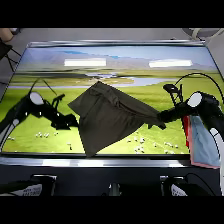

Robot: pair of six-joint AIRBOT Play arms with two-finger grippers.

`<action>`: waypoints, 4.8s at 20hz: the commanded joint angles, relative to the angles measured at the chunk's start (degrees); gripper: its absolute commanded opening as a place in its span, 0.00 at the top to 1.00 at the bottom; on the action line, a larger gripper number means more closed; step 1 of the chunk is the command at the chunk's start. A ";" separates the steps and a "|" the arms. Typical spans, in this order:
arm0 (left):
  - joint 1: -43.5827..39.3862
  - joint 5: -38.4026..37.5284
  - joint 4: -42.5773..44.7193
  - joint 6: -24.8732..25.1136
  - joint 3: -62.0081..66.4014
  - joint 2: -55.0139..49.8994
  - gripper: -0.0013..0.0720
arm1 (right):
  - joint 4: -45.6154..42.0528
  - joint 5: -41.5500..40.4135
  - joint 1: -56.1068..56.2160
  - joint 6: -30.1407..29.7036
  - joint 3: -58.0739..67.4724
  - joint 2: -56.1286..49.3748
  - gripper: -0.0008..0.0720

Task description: Fold the shirts.

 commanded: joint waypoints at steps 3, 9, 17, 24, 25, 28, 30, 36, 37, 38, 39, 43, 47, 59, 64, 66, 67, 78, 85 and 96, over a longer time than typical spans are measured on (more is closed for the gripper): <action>-5.68 13.99 -9.18 -0.17 -20.22 5.38 0.16 | 0.00 -0.44 0.04 -0.44 -0.02 -0.04 0.96; -11.41 25.31 -12.52 -5.11 -18.56 1.62 0.51 | 2.23 -1.20 0.04 -0.39 0.28 0.11 0.96; -3.96 20.52 4.26 5.27 25.86 24.85 0.96 | -13.99 -8.46 -0.02 1.01 35.32 13.86 0.97; 7.34 18.51 13.64 -9.18 52.59 40.61 0.96 | -25.99 -2.47 -0.02 6.58 54.86 29.14 0.97; 7.34 15.85 13.68 -9.22 52.59 40.98 0.96 | -26.53 0.79 -0.02 6.51 54.86 29.68 0.97; 7.34 9.60 13.66 -8.94 52.57 39.47 0.96 | -27.08 8.33 -0.02 4.92 54.86 28.83 0.97; 7.34 6.40 13.68 -7.43 51.69 37.66 0.96 | -27.06 12.63 -0.02 3.52 54.86 27.04 0.97; 7.34 4.96 13.70 -4.37 35.95 30.08 0.95 | -23.85 29.83 0.00 -1.42 52.30 11.17 0.97; 7.34 5.16 13.84 -3.13 32.28 28.13 0.95 | -22.16 29.68 0.04 -1.46 49.81 7.76 0.97; 7.34 5.73 13.92 -1.88 28.24 25.62 0.96 | -20.72 28.06 0.04 -1.46 46.90 4.76 0.97; 7.34 7.17 13.90 -1.09 24.57 23.08 0.96 | -19.87 25.42 0.04 -1.27 43.54 1.40 0.97; 7.76 16.44 13.84 -0.96 17.70 9.22 0.95 | -11.96 10.95 0.07 3.45 37.27 -13.97 0.97; 8.20 17.38 13.62 -0.98 19.08 -3.87 0.95 | 3.96 -3.67 0.04 3.96 37.27 -25.81 0.97; 17.42 -9.70 11.13 3.17 24.37 -8.48 0.16 | 0.26 21.16 -9.09 -6.84 40.39 -26.95 0.36; 21.00 -3.67 6.71 5.95 -0.59 -1.27 0.29 | 0.57 23.93 -13.11 -9.75 26.21 -24.30 0.41; 20.90 -0.55 2.45 9.16 -6.69 -1.53 0.22 | 1.36 23.47 -12.98 -9.73 23.93 -24.33 0.43; 20.90 1.03 1.79 9.16 -8.20 -1.57 0.23 | 1.66 23.50 -12.98 -9.73 23.63 -24.33 0.43; 16.48 10.40 -5.14 6.93 -9.16 -5.03 0.88 | 8.04 11.50 -12.72 -9.92 14.97 -24.85 0.40; 16.37 9.81 -4.87 8.98 -6.69 -0.61 0.95 | 10.71 0.35 -7.04 -8.70 14.40 -28.63 0.42; 16.39 13.03 -4.17 9.77 30.93 25.53 0.96 | 6.21 -5.73 -7.17 -15.43 36.79 1.90 0.97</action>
